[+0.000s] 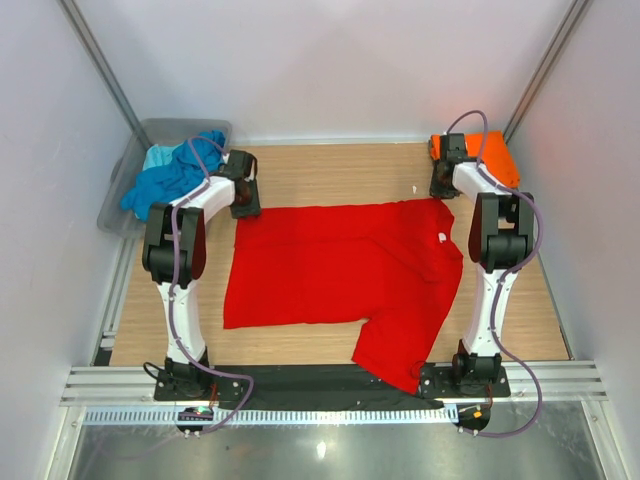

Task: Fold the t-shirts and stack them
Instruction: Fold the tshirt

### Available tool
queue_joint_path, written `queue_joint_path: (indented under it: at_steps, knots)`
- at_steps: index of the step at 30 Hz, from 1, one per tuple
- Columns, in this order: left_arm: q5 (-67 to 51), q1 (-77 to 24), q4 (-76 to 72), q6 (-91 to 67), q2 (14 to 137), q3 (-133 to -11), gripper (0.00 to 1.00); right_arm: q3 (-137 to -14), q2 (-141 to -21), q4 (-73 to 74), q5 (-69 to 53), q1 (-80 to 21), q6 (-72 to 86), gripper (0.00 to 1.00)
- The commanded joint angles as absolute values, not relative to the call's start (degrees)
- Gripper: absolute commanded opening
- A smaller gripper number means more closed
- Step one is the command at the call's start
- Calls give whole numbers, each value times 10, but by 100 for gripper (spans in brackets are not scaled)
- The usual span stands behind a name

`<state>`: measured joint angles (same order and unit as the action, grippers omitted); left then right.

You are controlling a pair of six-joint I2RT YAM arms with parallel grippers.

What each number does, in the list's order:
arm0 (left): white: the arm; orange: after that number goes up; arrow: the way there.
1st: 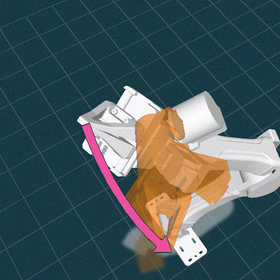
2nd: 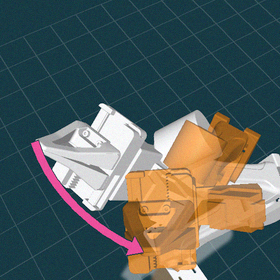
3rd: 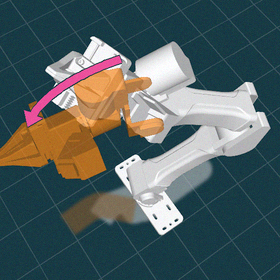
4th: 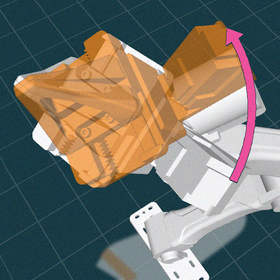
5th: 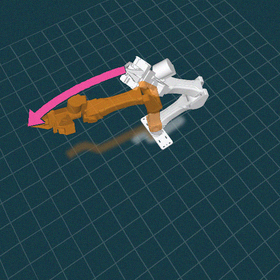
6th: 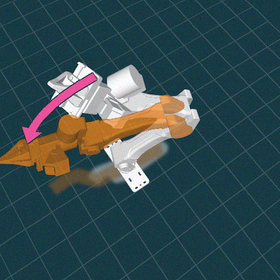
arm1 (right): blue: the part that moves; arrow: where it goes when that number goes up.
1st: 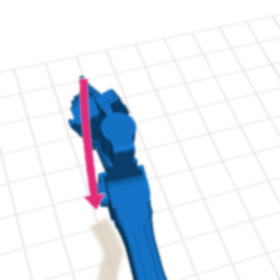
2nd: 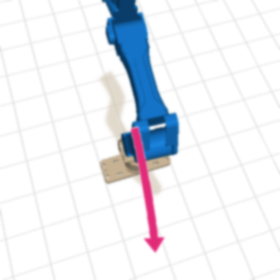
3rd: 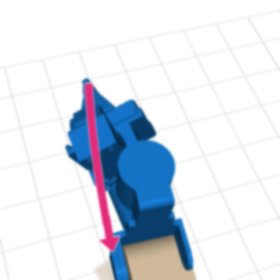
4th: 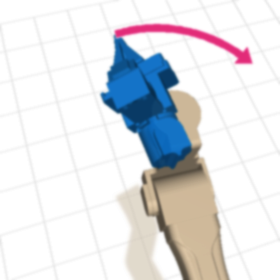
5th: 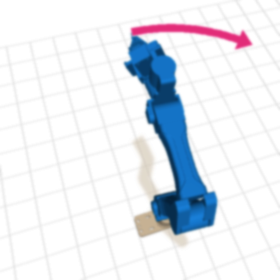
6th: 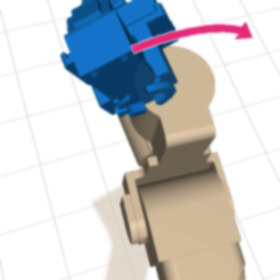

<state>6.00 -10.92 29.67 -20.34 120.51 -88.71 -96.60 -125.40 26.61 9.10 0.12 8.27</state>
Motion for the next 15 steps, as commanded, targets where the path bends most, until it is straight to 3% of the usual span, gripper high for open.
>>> queue_joint_path:
  at_steps: [1, 7, 15]
  knots:
    - [69, -100, 308, -196, 1222, -897, 38, -976, -1248, 252, 119, 0, 91, 19]
    - [71, -92, 318, -196, 1232, -903, 38, -933, -1218, 201, 109, 20, 116, 2]
    - [73, -82, 328, -191, 1239, -908, 38, -895, -1199, 158, 27, 56, 150, 1]
